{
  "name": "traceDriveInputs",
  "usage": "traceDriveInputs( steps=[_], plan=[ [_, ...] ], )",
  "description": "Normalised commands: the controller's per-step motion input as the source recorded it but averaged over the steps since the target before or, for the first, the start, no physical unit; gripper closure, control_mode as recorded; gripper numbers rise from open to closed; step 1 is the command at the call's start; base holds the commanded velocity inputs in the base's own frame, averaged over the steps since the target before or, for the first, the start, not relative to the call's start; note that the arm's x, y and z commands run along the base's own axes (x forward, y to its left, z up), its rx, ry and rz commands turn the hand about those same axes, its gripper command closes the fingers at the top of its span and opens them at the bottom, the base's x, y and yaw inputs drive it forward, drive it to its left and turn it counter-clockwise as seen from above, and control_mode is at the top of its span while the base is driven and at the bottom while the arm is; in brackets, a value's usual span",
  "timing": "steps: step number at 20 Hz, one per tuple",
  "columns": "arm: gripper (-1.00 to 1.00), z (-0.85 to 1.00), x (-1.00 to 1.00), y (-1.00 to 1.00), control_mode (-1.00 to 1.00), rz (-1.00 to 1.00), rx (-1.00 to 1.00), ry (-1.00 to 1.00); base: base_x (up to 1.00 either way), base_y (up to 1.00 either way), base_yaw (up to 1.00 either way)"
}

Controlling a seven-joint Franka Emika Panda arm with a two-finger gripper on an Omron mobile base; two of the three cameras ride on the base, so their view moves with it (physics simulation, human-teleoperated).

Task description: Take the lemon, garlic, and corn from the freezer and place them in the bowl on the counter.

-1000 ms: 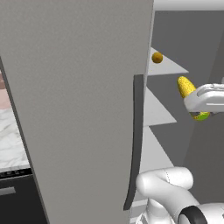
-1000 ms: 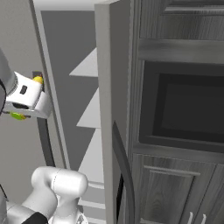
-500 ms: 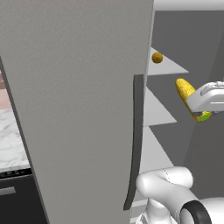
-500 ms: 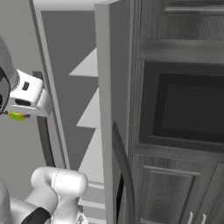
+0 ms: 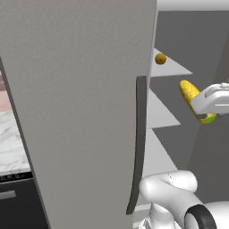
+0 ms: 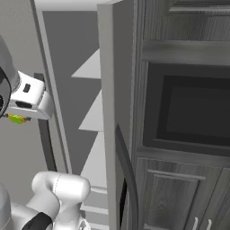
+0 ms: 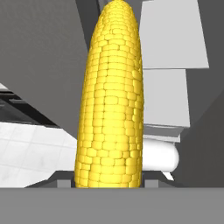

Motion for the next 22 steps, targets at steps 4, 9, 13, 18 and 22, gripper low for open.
traceDriveInputs(
  steps=[4,9,13,18,22],
  plan=[
    [1.0,0.0,0.0,0.0,1.0,0.0,0.0,0.0,-0.84,0.07,0.0],
    [1.0,0.0,0.0,0.0,1.0,0.0,0.0,0.0,-0.73,0.66,0.02],
    [1.0,0.0,0.0,0.0,1.0,0.0,0.0,0.0,-0.05,1.0,0.0],
    [1.0,0.0,0.0,0.0,1.0,0.0,0.0,0.0,0.04,1.0,0.02],
    [1.0,0.0,0.0,0.0,1.0,0.0,0.0,0.0,0.2,1.0,0.0]
  ],
)
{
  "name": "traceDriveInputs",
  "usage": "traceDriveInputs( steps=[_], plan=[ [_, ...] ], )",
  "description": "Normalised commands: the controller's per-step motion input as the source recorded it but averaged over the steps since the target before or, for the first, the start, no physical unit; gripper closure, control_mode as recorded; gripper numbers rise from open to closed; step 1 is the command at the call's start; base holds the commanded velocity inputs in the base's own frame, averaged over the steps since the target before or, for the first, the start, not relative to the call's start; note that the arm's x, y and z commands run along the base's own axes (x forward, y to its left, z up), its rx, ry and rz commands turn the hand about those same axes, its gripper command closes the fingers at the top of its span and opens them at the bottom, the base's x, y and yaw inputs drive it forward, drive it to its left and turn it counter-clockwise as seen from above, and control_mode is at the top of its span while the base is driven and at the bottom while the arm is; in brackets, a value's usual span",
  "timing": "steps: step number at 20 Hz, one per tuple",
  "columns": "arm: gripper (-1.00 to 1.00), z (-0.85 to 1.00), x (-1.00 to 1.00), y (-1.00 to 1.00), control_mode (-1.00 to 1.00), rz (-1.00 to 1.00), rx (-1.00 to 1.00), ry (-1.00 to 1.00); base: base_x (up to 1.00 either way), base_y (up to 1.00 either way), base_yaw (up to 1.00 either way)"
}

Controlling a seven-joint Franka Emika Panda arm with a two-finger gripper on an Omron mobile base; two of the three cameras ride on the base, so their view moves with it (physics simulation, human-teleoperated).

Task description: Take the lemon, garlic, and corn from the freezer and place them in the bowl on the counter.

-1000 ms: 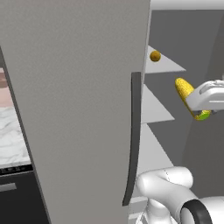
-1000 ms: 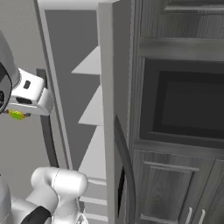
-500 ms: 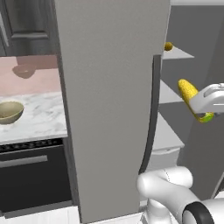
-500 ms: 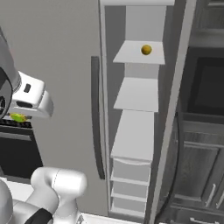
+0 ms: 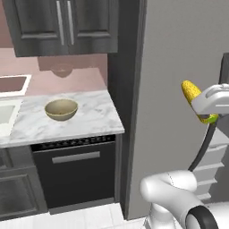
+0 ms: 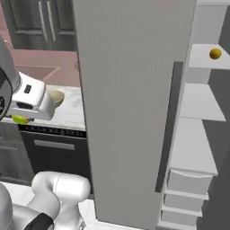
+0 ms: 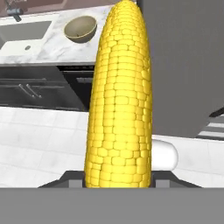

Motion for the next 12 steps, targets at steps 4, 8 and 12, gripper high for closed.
traceDriveInputs(
  steps=[4,8,12],
  plan=[
    [1.0,0.0,0.0,0.0,1.0,0.0,0.0,0.0,0.21,1.0,0.0],
    [1.0,0.0,0.0,0.0,1.0,0.0,0.0,0.0,0.23,1.0,0.0],
    [1.0,0.0,0.0,0.0,1.0,0.0,0.0,0.0,0.53,0.94,0.0]
  ],
)
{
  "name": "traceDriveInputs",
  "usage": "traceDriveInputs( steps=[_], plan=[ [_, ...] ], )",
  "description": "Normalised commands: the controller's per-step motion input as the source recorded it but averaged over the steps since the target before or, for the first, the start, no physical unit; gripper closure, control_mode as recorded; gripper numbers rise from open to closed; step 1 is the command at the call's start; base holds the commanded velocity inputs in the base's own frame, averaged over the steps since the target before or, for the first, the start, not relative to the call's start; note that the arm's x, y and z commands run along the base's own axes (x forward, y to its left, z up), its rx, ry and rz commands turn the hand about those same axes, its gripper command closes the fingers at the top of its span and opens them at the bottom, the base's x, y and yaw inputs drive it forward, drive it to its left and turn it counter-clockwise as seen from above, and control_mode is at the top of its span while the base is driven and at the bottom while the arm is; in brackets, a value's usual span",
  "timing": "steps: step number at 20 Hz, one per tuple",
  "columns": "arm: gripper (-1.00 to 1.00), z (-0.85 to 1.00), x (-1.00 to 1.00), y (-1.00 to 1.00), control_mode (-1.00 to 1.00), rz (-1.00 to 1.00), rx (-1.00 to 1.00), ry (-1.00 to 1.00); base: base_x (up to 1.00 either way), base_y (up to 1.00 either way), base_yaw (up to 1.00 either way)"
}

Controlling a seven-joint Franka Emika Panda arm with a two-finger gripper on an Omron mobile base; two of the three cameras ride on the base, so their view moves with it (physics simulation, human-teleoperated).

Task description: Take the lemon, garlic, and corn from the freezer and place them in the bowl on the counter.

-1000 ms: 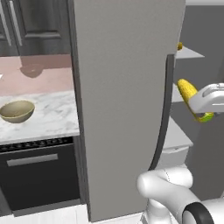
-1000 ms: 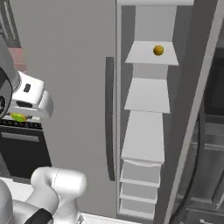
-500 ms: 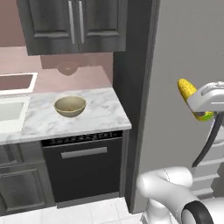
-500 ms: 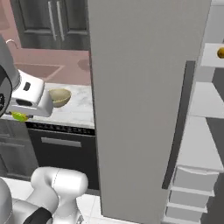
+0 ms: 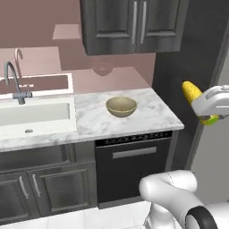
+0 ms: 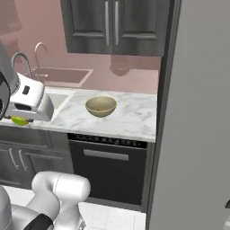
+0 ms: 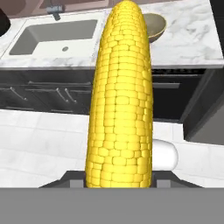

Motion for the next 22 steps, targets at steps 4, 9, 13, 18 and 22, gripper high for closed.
traceDriveInputs(
  steps=[4,9,13,18,22],
  plan=[
    [1.0,0.0,0.0,0.0,1.0,0.0,0.0,0.0,0.81,0.31,-0.06],
    [1.0,0.0,0.0,0.0,1.0,0.0,0.0,0.0,0.82,-0.06,-0.06],
    [1.0,0.0,0.0,0.0,1.0,0.0,0.0,0.0,0.65,-0.15,0.0],
    [1.0,0.0,0.0,0.0,1.0,0.0,0.0,0.0,0.23,-0.19,0.0],
    [1.0,-0.22,0.13,-0.1,-1.0,0.02,0.0,0.0,0.1,-0.12,0.02]
  ],
)
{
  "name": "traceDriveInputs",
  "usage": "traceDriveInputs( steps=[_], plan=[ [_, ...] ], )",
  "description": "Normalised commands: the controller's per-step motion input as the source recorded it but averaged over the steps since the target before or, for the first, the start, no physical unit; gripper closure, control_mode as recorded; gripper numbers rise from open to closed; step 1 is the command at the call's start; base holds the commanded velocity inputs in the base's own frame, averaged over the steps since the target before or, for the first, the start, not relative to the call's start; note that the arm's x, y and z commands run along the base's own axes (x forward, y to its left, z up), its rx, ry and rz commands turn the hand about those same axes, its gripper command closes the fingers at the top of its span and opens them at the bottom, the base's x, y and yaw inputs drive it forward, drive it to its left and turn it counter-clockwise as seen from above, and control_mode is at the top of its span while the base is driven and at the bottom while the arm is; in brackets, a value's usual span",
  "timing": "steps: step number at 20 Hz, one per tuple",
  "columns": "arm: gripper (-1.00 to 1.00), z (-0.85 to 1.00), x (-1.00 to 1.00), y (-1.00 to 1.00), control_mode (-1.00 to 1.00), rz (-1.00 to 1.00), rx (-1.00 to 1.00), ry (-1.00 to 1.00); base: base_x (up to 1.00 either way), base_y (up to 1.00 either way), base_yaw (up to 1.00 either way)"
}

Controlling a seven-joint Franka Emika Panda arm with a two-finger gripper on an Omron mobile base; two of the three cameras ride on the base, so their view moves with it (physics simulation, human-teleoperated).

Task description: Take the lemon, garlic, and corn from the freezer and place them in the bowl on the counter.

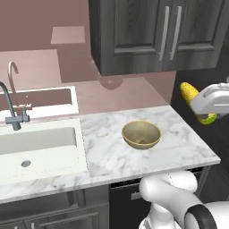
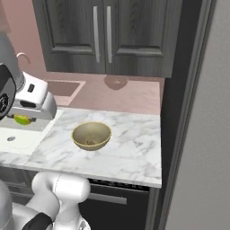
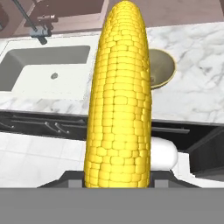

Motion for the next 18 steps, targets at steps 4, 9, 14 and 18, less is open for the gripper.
traceDriveInputs(
  steps=[4,9,14,18],
  plan=[
    [1.0,-0.77,0.18,-0.15,-1.0,0.03,0.0,0.01,0.0,0.0,0.0],
    [1.0,-0.89,0.1,-0.11,-1.0,0.05,0.0,0.08,0.0,0.0,0.0],
    [1.0,-0.2,0.43,-0.04,-1.0,0.06,0.0,0.02,0.0,0.0,0.0],
    [1.0,0.0,0.72,0.05,-1.0,0.02,0.0,0.1,0.0,0.0,0.0]
  ],
)
